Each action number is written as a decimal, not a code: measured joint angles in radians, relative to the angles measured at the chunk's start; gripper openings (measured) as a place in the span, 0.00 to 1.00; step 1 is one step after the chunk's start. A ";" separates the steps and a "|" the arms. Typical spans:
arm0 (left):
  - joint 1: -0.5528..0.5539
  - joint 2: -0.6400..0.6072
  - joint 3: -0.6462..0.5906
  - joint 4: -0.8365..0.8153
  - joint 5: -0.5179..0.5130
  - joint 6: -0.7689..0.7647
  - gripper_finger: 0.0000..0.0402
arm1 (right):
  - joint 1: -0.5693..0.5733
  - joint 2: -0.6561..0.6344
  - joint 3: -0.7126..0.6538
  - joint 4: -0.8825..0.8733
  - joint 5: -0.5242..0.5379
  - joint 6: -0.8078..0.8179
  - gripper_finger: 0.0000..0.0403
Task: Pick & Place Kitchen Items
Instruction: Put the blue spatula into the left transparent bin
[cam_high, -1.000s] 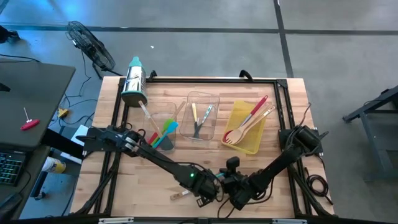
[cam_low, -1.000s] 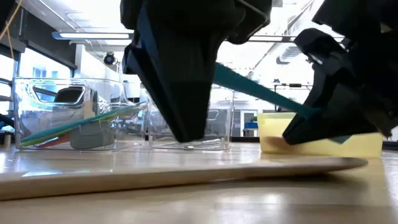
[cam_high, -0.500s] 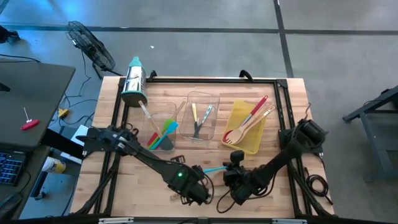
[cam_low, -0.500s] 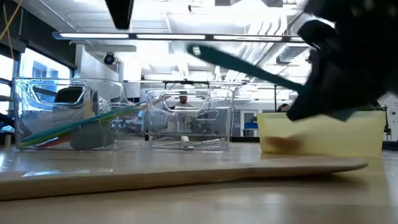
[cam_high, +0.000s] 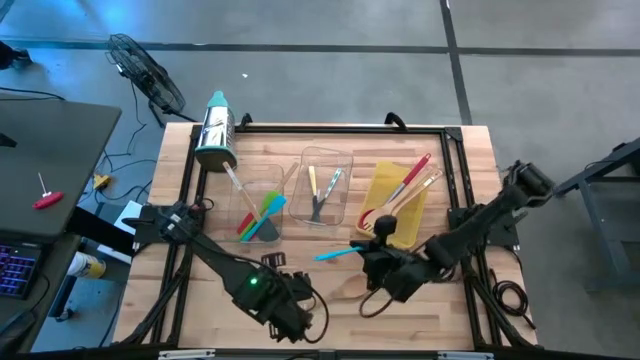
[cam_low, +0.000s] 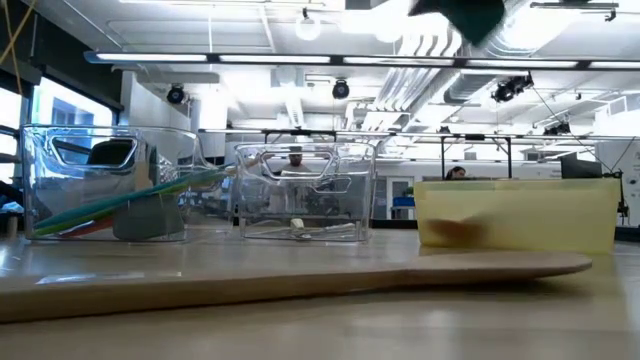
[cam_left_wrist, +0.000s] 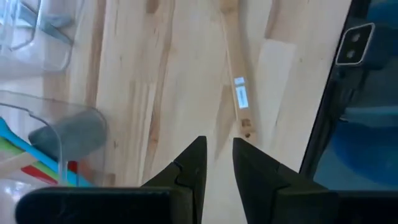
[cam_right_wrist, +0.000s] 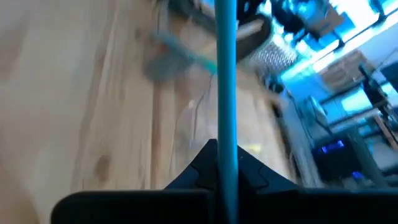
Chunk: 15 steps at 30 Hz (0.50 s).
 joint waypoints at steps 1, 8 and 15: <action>-0.009 -0.007 0.000 0.002 -0.018 0.001 0.18 | -0.005 -0.025 0.000 0.037 -0.007 -0.042 0.01; -0.071 -0.096 0.000 0.001 -0.248 0.042 0.18 | -0.011 -0.154 0.001 0.237 -0.060 -0.282 0.01; -0.155 -0.194 0.000 0.001 -0.681 0.193 0.18 | -0.012 -0.206 0.002 0.333 -0.139 -0.409 0.01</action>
